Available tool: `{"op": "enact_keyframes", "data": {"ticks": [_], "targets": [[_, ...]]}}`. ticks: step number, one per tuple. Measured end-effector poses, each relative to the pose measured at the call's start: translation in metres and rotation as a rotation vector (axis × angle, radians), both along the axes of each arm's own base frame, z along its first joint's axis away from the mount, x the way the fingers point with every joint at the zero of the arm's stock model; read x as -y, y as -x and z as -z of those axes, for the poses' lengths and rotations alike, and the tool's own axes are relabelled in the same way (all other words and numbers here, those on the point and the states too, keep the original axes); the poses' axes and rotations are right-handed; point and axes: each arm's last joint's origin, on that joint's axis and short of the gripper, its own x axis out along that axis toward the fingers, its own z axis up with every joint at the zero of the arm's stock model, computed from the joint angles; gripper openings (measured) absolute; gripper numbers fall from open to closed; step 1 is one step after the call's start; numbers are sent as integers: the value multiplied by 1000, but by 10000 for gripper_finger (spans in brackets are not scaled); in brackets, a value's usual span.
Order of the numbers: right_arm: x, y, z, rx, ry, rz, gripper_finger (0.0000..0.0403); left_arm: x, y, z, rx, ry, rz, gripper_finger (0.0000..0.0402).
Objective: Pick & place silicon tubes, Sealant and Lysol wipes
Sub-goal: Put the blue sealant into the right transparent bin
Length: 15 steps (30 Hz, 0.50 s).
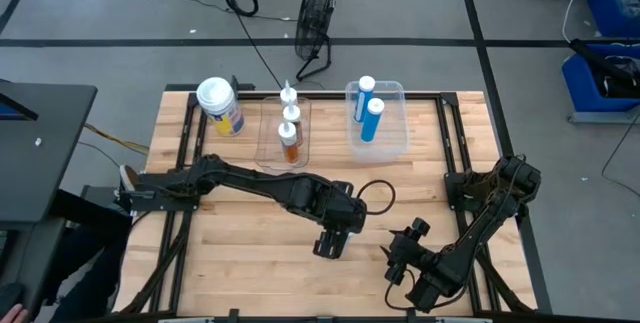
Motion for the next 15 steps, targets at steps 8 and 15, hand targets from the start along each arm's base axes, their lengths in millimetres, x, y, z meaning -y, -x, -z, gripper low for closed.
{"op": "enact_keyframes", "data": {"ticks": [8,15], "targets": [[0,0,0,0,2,0,240,-6,10,-14,22,-118,-14,264],[0,0,0,0,4,1,240,-14,36,-60,143,-98,-70,241]]}}
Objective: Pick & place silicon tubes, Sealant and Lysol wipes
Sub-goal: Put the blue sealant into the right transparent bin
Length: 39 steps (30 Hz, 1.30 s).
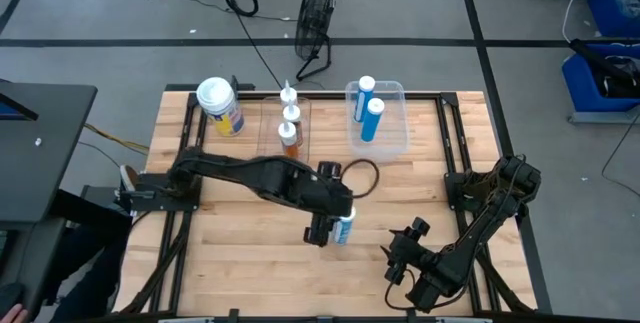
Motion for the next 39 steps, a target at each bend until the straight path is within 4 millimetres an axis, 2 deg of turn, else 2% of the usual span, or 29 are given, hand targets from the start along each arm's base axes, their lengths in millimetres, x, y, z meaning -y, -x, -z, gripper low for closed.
{"op": "enact_keyframes", "data": {"ticks": [4,9,16,19,22,28,32,39], "targets": [[5,-5,-5,24,84,-38,240,-1,12,-19,46,95,10,230],[24,-14,-36,21,36,-40,237,-2,17,-21,20,121,-7,212],[19,-8,-65,126,-1,-168,211,-6,52,-46,35,36,-84,186],[18,-8,-75,165,-14,-206,203,-9,70,-63,82,23,-94,170],[17,-9,-80,189,-25,-230,201,-11,91,-84,154,28,-91,134],[13,-14,-85,207,-1,-302,201,-11,127,-110,263,-15,-122,14],[15,-17,-87,207,1,-320,200,-8,149,-123,329,-20,-132,7],[22,-13,-109,281,-17,-346,189,13,167,-138,474,56,-10,3]]}}
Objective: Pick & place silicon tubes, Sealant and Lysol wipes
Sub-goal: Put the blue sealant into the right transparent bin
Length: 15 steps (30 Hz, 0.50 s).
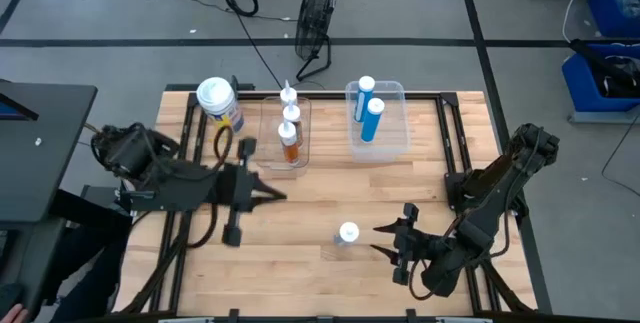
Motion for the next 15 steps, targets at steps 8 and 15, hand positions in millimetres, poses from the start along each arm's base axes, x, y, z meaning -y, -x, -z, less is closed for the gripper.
{"op": "enact_keyframes", "data": {"ticks": [8,15], "targets": [[4,4,-17,41,-48,-54,180,17,-14,50,134,16,185,3],[8,4,-26,27,-145,-108,180,0,7,119,254,88,170,3]]}}
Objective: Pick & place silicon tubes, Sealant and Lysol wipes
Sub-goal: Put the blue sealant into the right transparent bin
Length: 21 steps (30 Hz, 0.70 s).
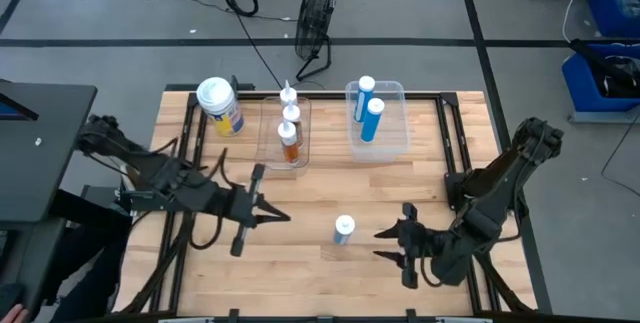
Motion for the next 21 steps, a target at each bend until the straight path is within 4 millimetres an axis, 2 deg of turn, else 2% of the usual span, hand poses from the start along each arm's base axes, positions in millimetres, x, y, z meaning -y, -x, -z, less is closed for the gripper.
{"op": "enact_keyframes", "data": {"ticks": [5,9,15,21], "targets": [[14,-13,-10,-47,-83,-47,180,-16,12,53,32,44,-25,3],[28,-22,-26,-83,-85,-58,191,-28,19,81,78,82,-12,3],[49,-32,-54,-131,-93,-46,251,-45,26,118,46,115,-52,3],[55,-55,-61,-148,-39,-95,308,-54,36,141,78,133,-71,3]]}}
